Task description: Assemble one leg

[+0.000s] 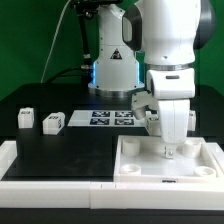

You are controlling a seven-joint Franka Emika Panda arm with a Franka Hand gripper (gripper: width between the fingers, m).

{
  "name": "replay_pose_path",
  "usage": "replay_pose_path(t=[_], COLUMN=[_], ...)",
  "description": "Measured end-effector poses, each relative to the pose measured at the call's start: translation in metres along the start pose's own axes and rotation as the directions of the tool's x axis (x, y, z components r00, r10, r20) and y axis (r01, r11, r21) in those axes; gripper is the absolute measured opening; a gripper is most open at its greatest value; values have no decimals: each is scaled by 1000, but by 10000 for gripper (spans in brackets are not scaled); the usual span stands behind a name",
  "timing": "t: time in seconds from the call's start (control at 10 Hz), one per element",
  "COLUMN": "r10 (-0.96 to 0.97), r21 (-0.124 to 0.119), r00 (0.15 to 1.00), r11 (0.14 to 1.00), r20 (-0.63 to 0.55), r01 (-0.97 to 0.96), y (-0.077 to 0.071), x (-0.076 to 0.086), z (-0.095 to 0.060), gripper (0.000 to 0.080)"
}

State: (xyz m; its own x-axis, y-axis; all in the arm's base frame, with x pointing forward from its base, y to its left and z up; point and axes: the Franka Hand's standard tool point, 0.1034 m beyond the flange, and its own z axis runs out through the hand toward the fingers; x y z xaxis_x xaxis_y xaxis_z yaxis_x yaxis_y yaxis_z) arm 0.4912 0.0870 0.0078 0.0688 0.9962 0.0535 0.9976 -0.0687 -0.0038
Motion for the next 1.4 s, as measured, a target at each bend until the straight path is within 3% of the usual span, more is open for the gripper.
replay_pose_path(t=[0.4,0.5,0.9,1.0,1.1,1.2,1.3,1.4], r10=[155,187,371,490,649,784,856,937], r21=[-41,-43,-40,-38,-51,-30,-14,10], r00=[988,982,929,872,759,618,514,343], r11=[987,982,928,871,757,617,514,345], r20=[13,16,7,-3,-57,-60,-60,-58], r01=[-154,-187,-370,-490,-651,-786,-857,-939], y=[-32,-40,-40,-41,-49,-65,-70,-74], x=[4,3,3,3,2,6,13,20], z=[-46,-51,-48,-48,-45,-42,-40,-39], gripper=[649,649,649,649,649,649,649,649])
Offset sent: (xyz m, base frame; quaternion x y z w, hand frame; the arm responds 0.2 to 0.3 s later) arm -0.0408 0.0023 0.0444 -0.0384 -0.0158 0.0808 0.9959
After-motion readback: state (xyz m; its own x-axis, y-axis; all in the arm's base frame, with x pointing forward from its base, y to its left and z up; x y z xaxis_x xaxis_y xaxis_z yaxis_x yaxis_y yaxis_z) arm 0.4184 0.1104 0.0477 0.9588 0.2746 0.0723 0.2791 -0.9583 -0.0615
